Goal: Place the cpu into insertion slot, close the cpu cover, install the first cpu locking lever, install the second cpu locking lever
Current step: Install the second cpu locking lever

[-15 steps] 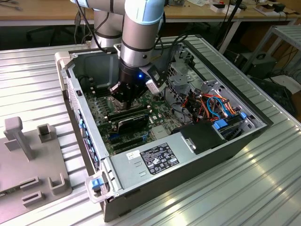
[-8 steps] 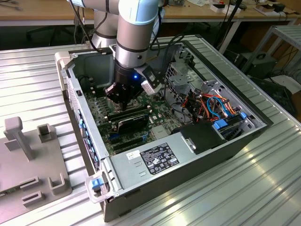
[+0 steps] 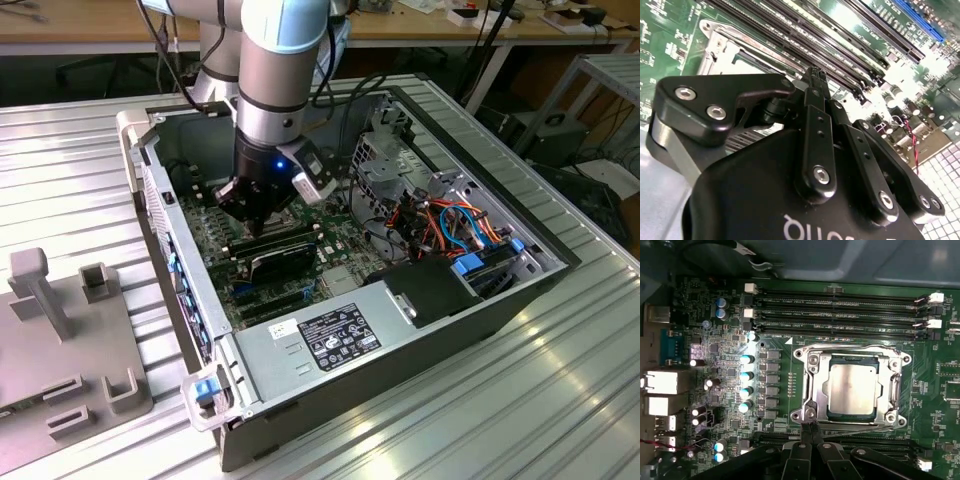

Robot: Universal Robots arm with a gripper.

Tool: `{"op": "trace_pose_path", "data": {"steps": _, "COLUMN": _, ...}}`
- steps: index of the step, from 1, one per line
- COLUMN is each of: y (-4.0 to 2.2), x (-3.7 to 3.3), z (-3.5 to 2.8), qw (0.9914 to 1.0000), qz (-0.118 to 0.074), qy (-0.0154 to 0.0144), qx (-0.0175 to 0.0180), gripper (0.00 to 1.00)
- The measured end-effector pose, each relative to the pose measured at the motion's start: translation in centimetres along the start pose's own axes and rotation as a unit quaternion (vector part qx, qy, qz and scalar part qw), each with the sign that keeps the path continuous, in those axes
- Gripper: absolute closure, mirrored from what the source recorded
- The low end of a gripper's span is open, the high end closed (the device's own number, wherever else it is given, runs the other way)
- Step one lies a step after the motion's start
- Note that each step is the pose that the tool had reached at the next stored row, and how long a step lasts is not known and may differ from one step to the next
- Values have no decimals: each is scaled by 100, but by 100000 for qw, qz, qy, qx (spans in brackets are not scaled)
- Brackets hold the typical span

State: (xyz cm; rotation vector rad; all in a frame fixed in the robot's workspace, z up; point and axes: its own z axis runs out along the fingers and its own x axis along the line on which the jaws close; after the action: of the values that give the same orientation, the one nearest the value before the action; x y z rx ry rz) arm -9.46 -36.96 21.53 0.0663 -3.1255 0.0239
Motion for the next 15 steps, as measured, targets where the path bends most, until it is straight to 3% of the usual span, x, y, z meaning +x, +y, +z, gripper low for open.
{"op": "trace_pose_path", "data": {"steps": 5, "y": 4, "x": 80, "z": 3, "qw": 100000, "qz": -1, "qy": 0, "qx": -3, "gripper": 89}}
{"op": "trace_pose_path", "data": {"steps": 15, "y": 23, "x": 83, "z": 41, "qw": 100000, "qz": -5, "qy": -5, "qx": -65, "gripper": 89}}
